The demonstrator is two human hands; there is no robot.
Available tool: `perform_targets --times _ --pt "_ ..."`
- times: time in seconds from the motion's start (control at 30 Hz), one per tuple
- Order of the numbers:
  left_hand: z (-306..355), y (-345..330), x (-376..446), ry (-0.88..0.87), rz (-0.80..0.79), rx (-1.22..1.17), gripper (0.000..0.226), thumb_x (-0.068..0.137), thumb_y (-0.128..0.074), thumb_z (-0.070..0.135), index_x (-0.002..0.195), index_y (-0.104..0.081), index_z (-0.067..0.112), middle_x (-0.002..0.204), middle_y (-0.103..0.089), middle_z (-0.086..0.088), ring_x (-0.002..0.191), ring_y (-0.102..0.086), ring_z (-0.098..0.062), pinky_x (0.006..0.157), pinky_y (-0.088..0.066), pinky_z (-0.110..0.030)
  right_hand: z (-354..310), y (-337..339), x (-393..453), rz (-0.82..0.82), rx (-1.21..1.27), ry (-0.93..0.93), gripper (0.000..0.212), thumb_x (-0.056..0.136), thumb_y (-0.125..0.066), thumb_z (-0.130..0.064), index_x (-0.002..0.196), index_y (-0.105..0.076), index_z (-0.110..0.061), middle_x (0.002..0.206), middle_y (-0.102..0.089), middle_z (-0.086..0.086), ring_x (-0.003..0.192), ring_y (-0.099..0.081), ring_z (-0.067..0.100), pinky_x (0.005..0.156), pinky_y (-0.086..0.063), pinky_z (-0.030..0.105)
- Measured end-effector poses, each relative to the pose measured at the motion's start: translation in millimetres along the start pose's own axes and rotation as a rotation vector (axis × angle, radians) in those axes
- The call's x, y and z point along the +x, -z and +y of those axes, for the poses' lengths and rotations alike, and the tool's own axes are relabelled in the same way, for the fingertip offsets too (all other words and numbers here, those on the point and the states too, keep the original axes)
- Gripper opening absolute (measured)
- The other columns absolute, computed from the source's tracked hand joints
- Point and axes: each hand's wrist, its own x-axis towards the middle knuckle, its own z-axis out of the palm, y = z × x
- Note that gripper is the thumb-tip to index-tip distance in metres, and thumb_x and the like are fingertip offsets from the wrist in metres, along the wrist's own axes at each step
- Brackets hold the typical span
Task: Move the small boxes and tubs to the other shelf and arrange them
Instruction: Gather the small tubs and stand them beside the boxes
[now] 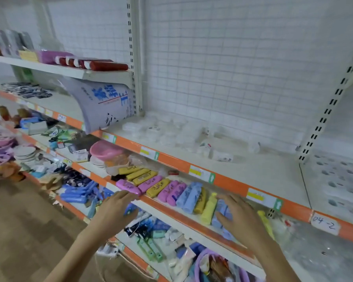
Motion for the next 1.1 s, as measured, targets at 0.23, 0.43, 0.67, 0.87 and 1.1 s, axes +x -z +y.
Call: perform_targets --times 0.23,0.43,0.67,0.87,1.1 --pt "22.0 2.2 134.8 -0.204 0.042 -0.083 0.040 0.082 -0.058 0.035 0.115 -0.061 0.013 0.110 -0.061 -0.002 0.100 -0.058 -0.021 0.080 -0.046 -0.031 48.0 33.7 64.4 0.145 -0.100 -0.113 0.041 0.091 -0.051 -0.036 0.131 -0.043 -0.028 0.132 -0.046 -0.011 0.121 -0.043 0.012 0.095 -0.036 0.027" --pt "60.2 -4.4 253.7 -0.343 0.020 -0.112 0.051 0.082 -0.048 0.050 0.122 -0.053 0.018 0.113 -0.054 0.000 0.105 -0.053 -0.016 0.085 -0.044 -0.029 87.6 44.7 147.7 0.103 -0.115 -0.089 0.050 0.089 -0.054 -0.038 0.135 -0.038 -0.027 0.138 -0.042 -0.008 0.125 -0.038 0.014 0.100 -0.034 0.029" --pt "91.3 -54.8 340.2 -0.426 -0.429 0.083 0.074 0.080 -0.064 0.048 0.139 -0.030 0.021 0.133 -0.037 -0.002 0.119 -0.041 -0.018 0.098 -0.036 -0.030 113.8 12.9 223.6 -0.247 -0.143 -0.059 0.078 0.078 -0.064 -0.048 0.142 -0.027 -0.025 0.143 -0.034 -0.004 0.131 -0.027 0.015 0.104 -0.026 0.031" --pt "108.8 -83.8 377.2 -0.448 -0.551 0.084 0.088 0.075 -0.070 0.046 0.143 -0.019 0.020 0.130 -0.040 -0.005 0.117 -0.045 -0.023 0.089 -0.037 -0.029 133.2 -6.0 247.0 -0.209 -0.122 -0.105 0.067 0.077 -0.066 -0.045 0.134 -0.037 -0.024 0.128 -0.042 -0.005 0.119 -0.037 0.015 0.096 -0.033 0.028" --pt "114.8 -94.2 419.5 -0.401 -0.772 -0.037 0.097 0.075 -0.068 0.049 0.146 -0.009 0.021 0.146 -0.021 0.000 0.131 -0.031 -0.019 0.097 -0.037 -0.028 147.7 -13.1 267.1 -0.113 -0.049 -0.233 0.063 0.076 -0.066 -0.043 0.131 -0.041 -0.024 0.123 -0.041 -0.007 0.117 -0.037 0.012 0.096 -0.030 0.026"
